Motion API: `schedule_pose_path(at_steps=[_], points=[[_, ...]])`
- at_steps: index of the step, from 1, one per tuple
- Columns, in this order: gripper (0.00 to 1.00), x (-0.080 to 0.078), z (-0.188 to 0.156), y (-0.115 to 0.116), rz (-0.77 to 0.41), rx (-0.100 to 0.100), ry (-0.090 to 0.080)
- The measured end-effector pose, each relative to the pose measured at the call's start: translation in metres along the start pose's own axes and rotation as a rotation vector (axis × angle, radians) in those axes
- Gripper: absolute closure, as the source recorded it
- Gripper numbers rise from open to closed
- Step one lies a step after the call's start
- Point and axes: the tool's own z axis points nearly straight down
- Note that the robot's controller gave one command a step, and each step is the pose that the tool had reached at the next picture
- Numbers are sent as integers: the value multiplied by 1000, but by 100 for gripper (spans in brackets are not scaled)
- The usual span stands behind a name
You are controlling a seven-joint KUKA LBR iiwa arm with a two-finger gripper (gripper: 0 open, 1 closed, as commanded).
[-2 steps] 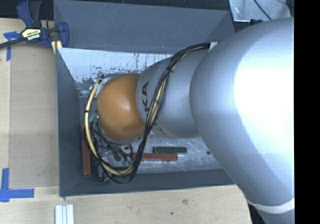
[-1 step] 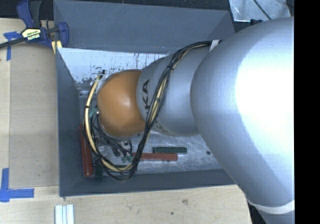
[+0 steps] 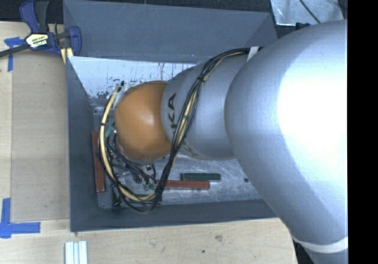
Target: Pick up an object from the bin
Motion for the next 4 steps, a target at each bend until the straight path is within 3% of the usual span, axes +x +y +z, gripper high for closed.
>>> schedule_pose_path(at_steps=[1,2,3,4], points=[[0,-34,9,-64,188,11,30],[0,31,4,-136,411,15,34],[0,55,4,-217,302,14,25],[100,55,4,-212,297,11,27]])
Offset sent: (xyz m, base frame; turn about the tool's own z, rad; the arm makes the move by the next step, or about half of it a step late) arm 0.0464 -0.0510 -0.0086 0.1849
